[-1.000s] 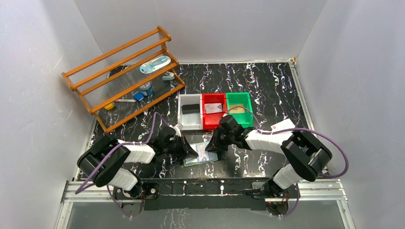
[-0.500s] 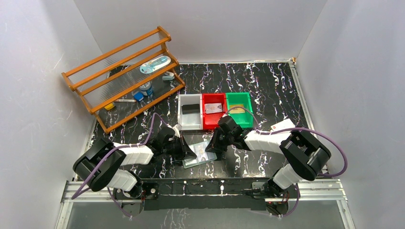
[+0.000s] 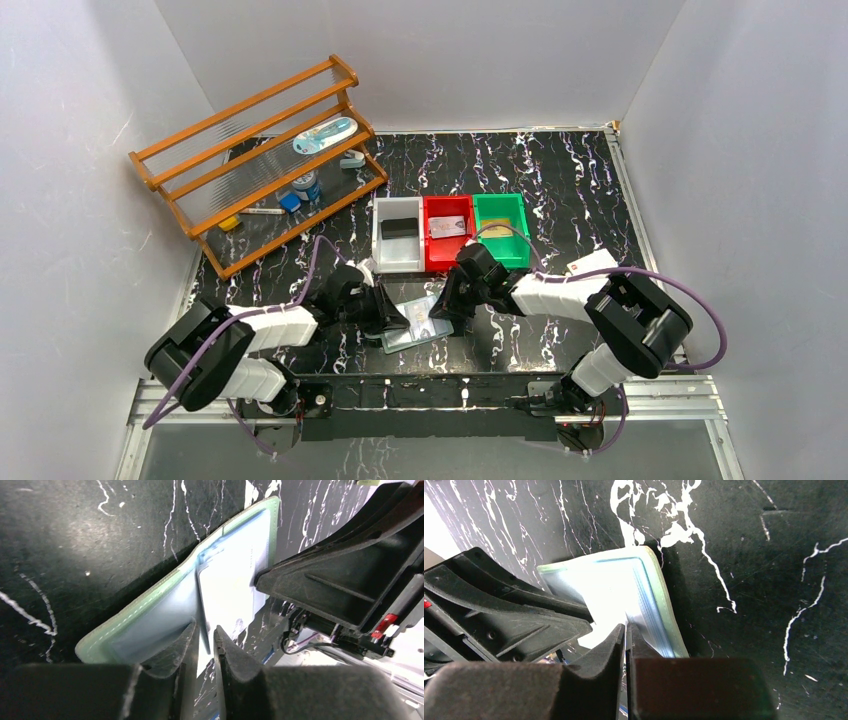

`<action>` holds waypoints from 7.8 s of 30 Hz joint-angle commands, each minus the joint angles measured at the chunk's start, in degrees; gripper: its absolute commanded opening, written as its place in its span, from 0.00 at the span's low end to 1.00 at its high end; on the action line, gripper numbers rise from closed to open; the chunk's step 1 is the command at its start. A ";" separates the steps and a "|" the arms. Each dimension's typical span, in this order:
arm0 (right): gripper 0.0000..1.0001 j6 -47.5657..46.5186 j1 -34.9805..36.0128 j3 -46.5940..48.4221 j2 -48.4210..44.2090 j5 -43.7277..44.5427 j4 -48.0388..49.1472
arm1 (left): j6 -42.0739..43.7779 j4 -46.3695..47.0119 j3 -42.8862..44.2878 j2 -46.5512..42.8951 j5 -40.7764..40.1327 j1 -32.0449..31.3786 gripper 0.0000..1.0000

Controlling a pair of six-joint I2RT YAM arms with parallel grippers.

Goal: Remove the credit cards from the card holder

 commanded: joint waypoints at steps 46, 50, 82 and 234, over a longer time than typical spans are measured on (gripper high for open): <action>0.07 -14.50 0.42 3.86 4.92 8.75 -17.87 | 11.31 -0.86 5.55 8.12 9.18 5.03 0.00; 0.08 -14.49 0.40 3.79 5.04 8.30 -17.48 | 11.74 -1.04 4.85 7.29 10.03 6.68 0.00; 0.18 -1.48 0.45 -5.06 6.29 -3.62 3.31 | 1.70 20.41 1.74 20.25 22.57 8.35 0.14; 0.45 3.43 -16.50 3.28 -3.26 -36.82 41.06 | 7.07 -6.27 26.32 -2.88 36.77 19.21 0.00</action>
